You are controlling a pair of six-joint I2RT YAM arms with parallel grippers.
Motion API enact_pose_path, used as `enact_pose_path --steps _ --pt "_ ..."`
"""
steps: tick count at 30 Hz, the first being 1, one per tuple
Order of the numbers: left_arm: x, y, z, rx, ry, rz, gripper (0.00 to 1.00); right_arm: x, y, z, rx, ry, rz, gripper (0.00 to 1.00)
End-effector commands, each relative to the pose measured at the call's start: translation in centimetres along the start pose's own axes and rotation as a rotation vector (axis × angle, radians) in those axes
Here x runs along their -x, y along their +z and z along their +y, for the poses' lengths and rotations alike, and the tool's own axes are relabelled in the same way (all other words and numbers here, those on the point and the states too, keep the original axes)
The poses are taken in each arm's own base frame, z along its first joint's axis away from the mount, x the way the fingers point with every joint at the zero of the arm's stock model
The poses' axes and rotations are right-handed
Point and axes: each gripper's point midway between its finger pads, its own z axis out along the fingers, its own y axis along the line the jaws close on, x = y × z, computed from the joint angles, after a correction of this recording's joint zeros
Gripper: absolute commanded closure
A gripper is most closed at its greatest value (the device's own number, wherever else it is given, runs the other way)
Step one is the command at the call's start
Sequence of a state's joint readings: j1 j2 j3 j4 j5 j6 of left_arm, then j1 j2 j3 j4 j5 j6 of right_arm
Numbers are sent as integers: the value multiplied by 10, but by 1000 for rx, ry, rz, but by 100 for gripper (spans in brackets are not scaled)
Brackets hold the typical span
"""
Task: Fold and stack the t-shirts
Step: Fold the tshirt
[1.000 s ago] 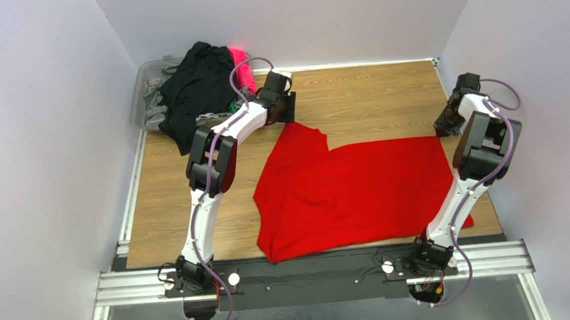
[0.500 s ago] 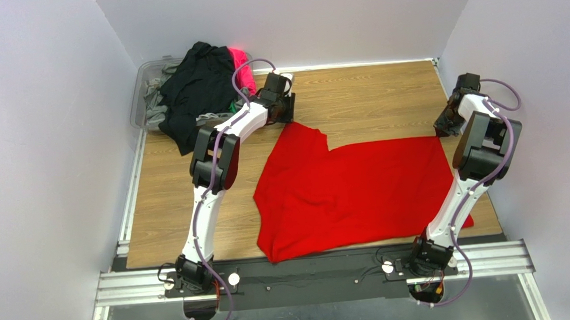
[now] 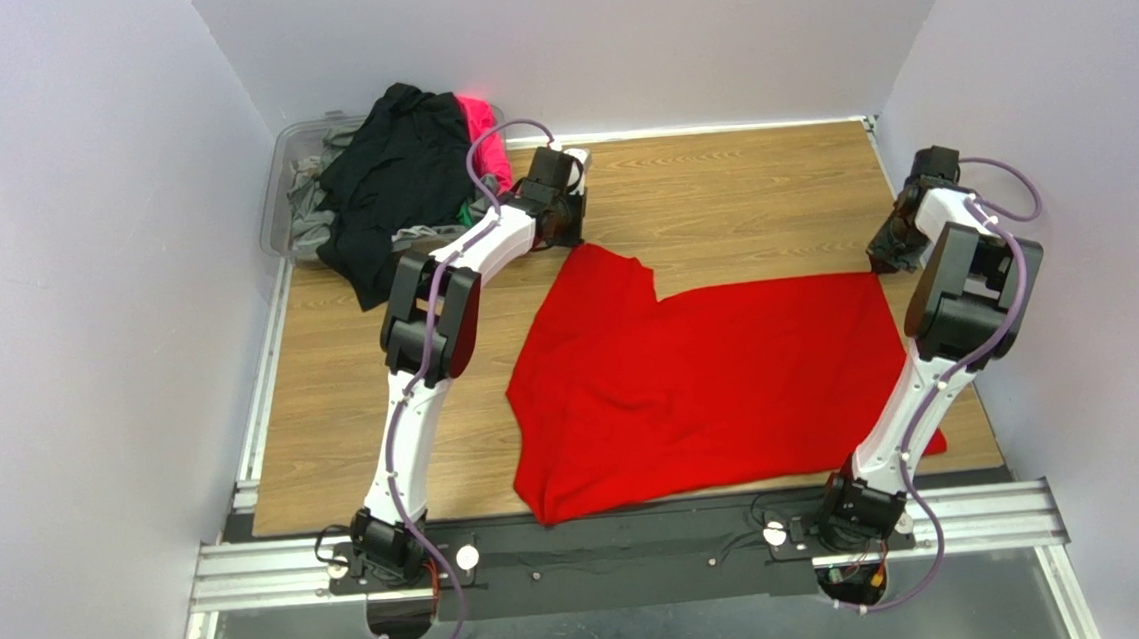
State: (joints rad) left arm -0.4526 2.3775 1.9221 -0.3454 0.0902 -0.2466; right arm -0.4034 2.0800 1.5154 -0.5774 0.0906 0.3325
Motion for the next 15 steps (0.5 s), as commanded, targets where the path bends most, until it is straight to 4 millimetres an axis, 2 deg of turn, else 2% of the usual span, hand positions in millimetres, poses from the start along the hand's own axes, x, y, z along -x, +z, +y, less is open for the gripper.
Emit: enact_pose_path --steps 1,5,12,15 --pt "-17 9 -3 -47 -6 39 100 -16 2 -15 -44 1 48 99" --pt "-7 5 -5 -50 -10 18 100 -12 -2 -13 -35 10 40 99" --pt "33 -11 -5 -65 -40 -67 100 -4 -7 -6 -11 35 34 99" --pt "43 -12 -2 -78 -64 -79 100 1 -7 0 9 42 30 99"
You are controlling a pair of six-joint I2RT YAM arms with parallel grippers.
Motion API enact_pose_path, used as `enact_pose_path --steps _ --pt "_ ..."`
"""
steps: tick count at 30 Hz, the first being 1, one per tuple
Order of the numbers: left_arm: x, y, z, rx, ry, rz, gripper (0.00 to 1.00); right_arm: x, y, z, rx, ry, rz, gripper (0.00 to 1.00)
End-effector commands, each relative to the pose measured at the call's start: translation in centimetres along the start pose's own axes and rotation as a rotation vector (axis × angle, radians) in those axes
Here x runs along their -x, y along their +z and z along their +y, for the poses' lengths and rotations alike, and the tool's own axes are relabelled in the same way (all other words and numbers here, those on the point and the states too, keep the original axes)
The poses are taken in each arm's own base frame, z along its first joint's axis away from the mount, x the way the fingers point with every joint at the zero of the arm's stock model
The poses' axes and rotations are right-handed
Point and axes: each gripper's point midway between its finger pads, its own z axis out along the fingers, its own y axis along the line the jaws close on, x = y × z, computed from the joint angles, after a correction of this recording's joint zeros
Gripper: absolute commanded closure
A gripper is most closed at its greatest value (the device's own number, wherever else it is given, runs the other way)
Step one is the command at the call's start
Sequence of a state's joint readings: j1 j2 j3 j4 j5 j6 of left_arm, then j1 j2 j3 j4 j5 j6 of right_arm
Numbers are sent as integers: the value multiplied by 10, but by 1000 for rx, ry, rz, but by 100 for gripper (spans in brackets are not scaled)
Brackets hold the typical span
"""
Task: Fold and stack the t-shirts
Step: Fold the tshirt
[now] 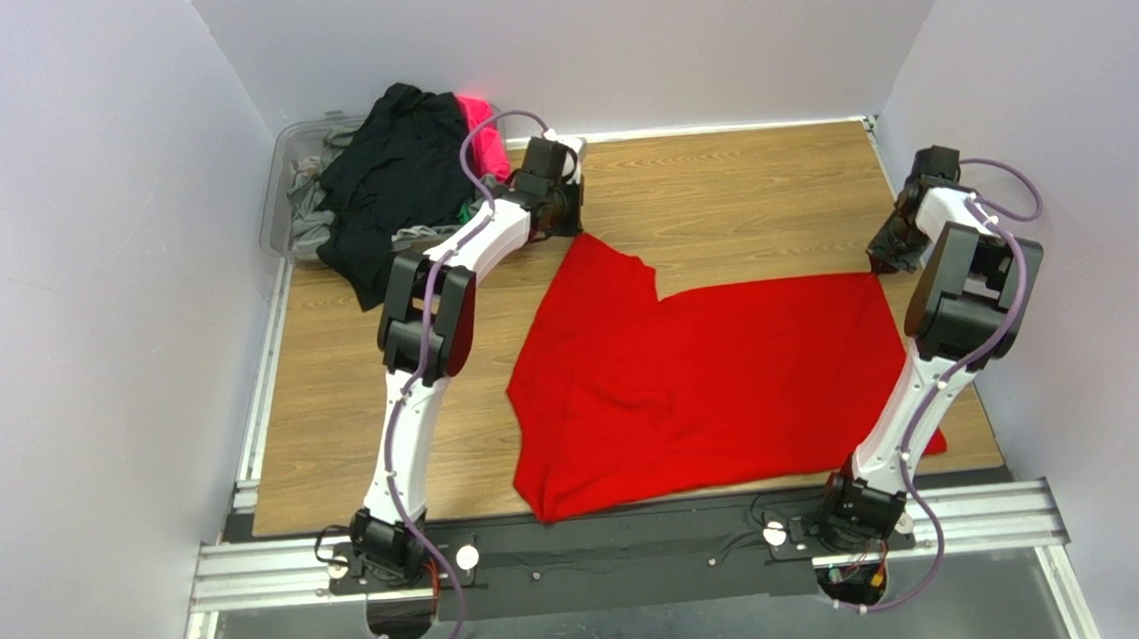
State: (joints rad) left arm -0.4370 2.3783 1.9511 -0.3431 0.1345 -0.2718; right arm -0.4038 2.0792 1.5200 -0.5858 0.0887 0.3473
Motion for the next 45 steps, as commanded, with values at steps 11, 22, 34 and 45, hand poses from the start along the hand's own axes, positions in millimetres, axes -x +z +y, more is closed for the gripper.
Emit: enact_pose_path --steps 11,22,34,45 --pt "85 -21 19 -47 -72 -161 100 28 -4 32 61 11 -22 99" --pt "146 -40 35 -122 -71 -319 100 58 -5 59 88 1 -67 99" --pt "134 -81 8 -241 43 -323 100 67 -35 74 130 -39 -95 99" --pt "88 -129 -1 -198 103 -282 100 31 -60 53 107 -52 -56 99"
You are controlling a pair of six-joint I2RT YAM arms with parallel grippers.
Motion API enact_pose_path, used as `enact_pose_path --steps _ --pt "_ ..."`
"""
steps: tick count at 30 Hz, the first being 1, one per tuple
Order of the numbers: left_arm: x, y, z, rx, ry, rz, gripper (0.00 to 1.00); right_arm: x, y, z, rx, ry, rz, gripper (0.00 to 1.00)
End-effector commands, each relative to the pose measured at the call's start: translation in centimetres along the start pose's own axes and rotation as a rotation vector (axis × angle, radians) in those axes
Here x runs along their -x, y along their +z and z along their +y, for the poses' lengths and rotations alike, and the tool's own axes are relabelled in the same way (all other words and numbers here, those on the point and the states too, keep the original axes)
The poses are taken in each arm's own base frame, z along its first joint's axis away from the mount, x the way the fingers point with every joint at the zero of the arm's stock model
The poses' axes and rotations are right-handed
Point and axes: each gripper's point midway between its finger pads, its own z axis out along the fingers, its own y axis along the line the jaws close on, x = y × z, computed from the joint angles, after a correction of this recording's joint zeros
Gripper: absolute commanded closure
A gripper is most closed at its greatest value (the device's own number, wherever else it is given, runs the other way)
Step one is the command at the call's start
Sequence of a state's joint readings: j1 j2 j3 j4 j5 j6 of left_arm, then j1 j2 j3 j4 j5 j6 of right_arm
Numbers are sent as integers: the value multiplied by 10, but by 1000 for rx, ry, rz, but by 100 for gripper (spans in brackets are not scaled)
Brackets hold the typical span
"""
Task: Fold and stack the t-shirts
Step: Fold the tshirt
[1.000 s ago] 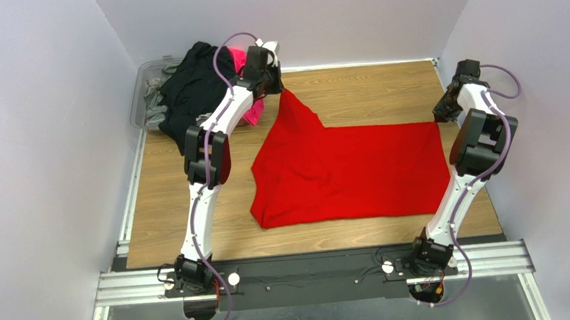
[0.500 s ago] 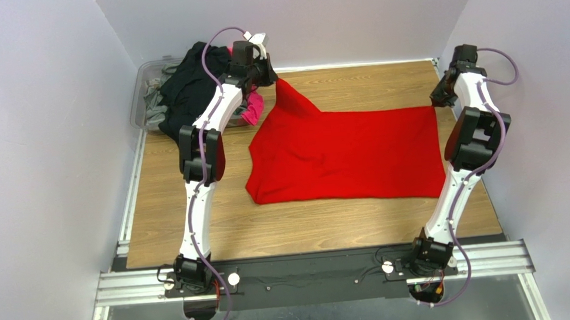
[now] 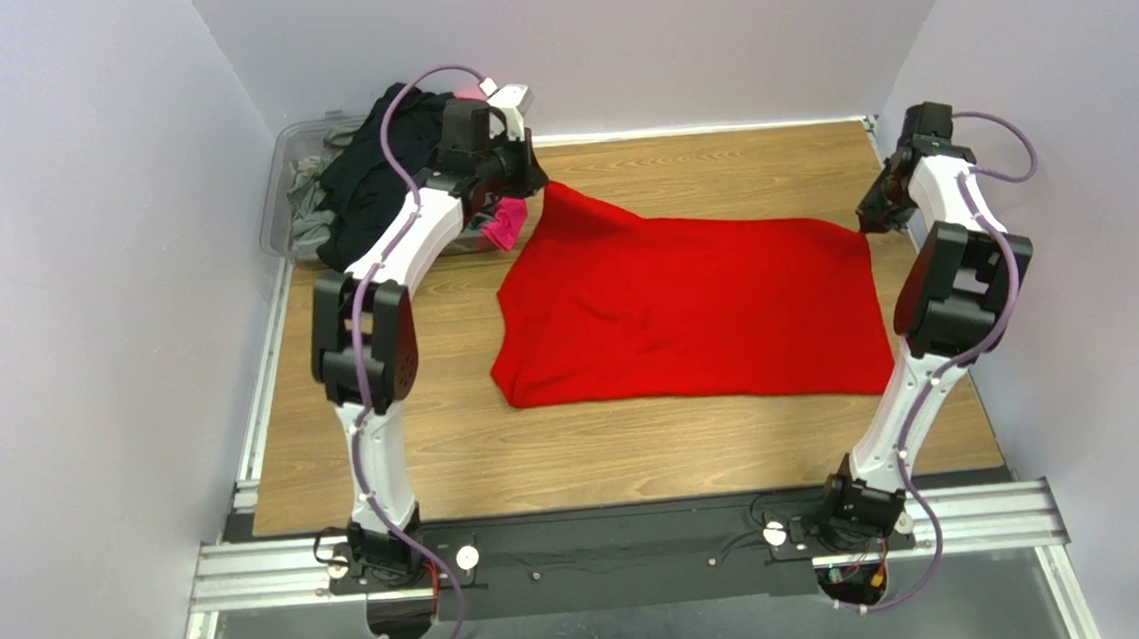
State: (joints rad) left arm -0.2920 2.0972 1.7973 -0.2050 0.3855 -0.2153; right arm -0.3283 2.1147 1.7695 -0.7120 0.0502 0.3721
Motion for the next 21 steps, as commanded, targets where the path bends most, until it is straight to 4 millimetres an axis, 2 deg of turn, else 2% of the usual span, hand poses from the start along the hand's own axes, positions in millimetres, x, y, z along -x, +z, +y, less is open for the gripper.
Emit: enact_pose_path --steps 1,2,3,5,9,13,14,17,18,20,21 --pt "4 -23 -20 -24 67 -34 100 -11 -25 -5 5 -15 8 99" --pt "0 -26 -22 -24 72 -30 100 -14 -27 -7 -3 -15 10 99" --pt "-14 -27 -22 -26 69 -5 100 -14 -34 -8 0 -13 -2 99" --pt "-15 -34 -31 -27 84 -12 100 -25 -36 -14 -16 -11 15 99" --pt "-37 -47 -39 -23 90 18 100 -40 -46 -23 -38 3 24 99" --pt "-48 -61 -36 46 77 21 100 -56 -56 -39 -91 2 26 99" --pt "-51 -64 -35 57 71 22 100 -54 -60 -38 -87 4 13 99" --pt "-60 -78 -33 100 53 19 100 -61 -65 -52 -140 2 3 99" --pt "-71 -81 -30 110 45 35 100 -67 -64 -56 -154 3 12 99" --pt "-72 -89 -33 113 41 21 100 -70 -66 -60 -170 4 7 99" --pt "-82 -91 -32 115 34 36 100 -73 -65 -62 -179 3 12 99"
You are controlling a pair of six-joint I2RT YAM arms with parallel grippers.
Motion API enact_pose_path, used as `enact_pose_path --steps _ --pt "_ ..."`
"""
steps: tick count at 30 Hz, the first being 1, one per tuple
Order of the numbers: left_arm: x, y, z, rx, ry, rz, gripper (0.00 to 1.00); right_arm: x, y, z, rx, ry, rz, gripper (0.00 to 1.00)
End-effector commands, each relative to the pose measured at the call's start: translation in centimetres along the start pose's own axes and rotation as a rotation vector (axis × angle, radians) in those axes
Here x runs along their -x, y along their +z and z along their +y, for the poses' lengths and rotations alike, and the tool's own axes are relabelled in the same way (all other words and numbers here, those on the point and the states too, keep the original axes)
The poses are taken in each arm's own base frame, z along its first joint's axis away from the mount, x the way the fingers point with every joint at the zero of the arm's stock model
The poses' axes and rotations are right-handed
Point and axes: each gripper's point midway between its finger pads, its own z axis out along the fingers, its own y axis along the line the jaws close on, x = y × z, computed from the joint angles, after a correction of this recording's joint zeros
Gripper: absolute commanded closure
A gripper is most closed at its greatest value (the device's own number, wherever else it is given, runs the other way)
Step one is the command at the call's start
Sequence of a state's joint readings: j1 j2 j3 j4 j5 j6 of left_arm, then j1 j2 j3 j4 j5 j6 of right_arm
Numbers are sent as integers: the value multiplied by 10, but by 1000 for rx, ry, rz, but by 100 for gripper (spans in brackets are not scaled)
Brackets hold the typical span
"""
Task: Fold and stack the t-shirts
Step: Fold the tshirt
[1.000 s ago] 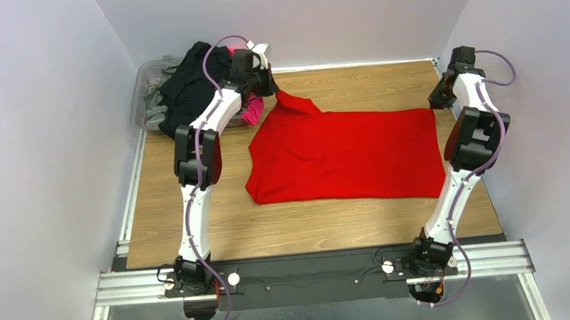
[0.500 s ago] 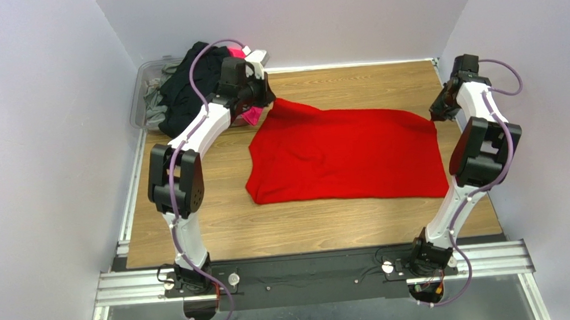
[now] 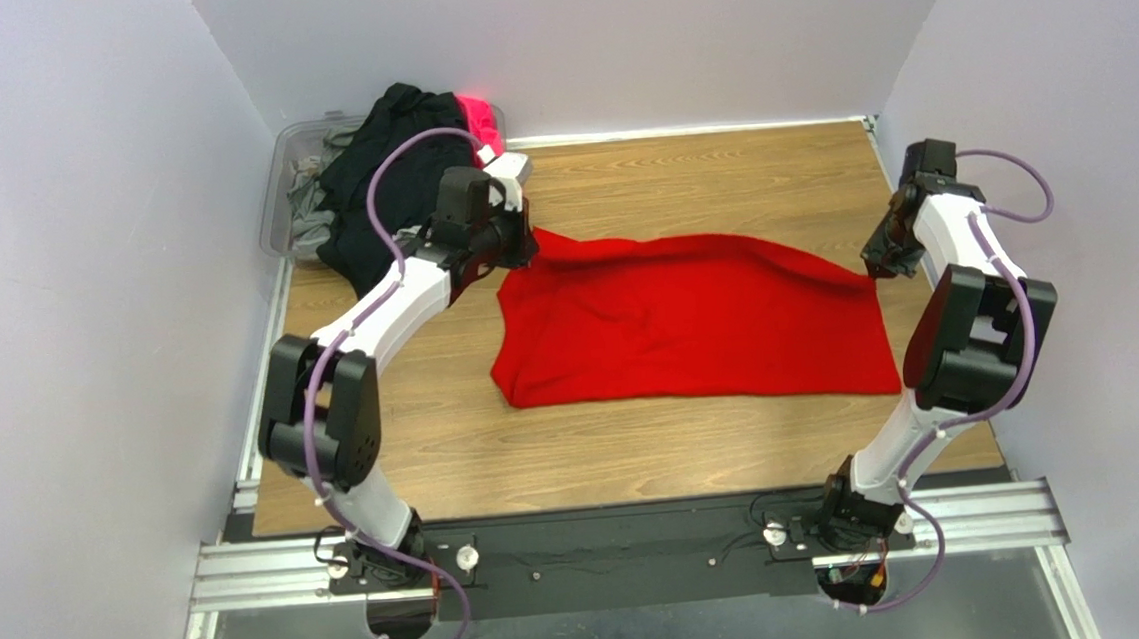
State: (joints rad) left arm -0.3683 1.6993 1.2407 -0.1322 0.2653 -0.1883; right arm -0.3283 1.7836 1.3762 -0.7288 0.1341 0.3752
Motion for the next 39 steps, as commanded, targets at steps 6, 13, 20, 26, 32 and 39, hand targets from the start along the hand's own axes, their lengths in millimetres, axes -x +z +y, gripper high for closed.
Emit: enact_pose_path --steps 6,13,20,26,32,39 --pt "-15 -29 0 62 -23 -43 100 -14 -3 -30 -128 4 -20 99" --pt "-29 -43 -7 53 -30 -50 100 -16 -7 -39 -168 10 -37 99" --pt "-36 -54 -11 57 -44 -69 100 -22 -11 -45 -185 12 -44 99" --pt "-58 -52 -14 35 -54 -29 100 -30 -7 -49 -202 12 -30 99" --pt "-75 -53 -26 -4 -59 2 100 -42 -4 -56 -230 14 -8 64" --pt "-89 -51 -38 -40 -55 29 100 -21 -36 -49 -166 75 -117 1"
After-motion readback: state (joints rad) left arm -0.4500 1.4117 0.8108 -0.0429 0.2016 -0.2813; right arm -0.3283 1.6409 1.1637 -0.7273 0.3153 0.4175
